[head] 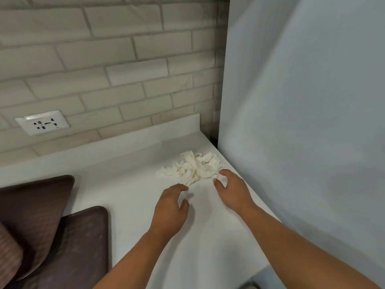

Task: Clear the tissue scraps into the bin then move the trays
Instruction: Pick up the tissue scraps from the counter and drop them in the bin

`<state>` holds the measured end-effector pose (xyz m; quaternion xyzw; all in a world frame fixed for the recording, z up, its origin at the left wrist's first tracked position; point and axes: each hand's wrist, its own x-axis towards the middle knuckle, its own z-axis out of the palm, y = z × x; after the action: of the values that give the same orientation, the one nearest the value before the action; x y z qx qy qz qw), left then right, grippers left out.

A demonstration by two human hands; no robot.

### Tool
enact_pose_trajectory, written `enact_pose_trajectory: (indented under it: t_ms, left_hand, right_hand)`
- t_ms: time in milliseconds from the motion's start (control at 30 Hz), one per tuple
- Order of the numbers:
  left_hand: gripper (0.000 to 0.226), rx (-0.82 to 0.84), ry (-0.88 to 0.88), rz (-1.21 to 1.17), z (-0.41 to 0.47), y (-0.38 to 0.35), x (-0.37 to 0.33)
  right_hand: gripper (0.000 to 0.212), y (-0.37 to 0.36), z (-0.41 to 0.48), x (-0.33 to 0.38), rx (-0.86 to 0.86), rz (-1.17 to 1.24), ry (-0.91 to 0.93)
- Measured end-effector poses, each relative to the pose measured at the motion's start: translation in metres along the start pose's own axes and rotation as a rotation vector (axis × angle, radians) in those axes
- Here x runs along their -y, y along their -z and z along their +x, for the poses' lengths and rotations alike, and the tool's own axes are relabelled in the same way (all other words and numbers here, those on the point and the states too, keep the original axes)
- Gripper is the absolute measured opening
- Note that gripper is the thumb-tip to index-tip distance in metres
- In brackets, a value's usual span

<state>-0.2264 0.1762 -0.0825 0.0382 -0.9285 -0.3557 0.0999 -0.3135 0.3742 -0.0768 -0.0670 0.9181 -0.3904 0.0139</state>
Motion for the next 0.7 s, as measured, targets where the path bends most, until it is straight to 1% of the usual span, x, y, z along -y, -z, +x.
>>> enact_pose_trajectory:
  t_ms: [100,200,267,367,467,567,700]
  left_hand:
    - [0.035,0.009,-0.02,0.013,0.025,0.008,0.023]
    - [0.035,-0.008,-0.017,-0.001,0.047,0.017,0.044]
    - [0.035,-0.016,-0.003,-0.011,0.06,0.022,0.057]
    - [0.036,-0.022,-0.003,-0.016,0.075,0.026,0.071]
    - [0.037,-0.022,-0.014,-0.032,0.089,0.025,0.079]
    - [0.037,-0.041,-0.042,-0.056,0.103,0.022,0.081]
    - [0.035,-0.059,-0.083,-0.082,0.118,0.017,0.074]
  right_hand:
    - [0.041,-0.012,0.048,0.004,-0.076,-0.056,-0.076]
    - [0.04,-0.021,0.085,0.007,-0.115,-0.211,-0.141]
    - [0.042,-0.025,0.103,0.008,-0.098,-0.29,-0.185]
    - [0.047,-0.032,0.121,0.01,-0.044,-0.326,-0.269]
    - [0.042,-0.039,0.13,0.007,-0.031,-0.315,-0.316]
    - [0.038,-0.042,0.132,0.005,-0.031,-0.271,-0.302]
    - [0.044,-0.037,0.126,0.012,-0.039,-0.235,-0.14]
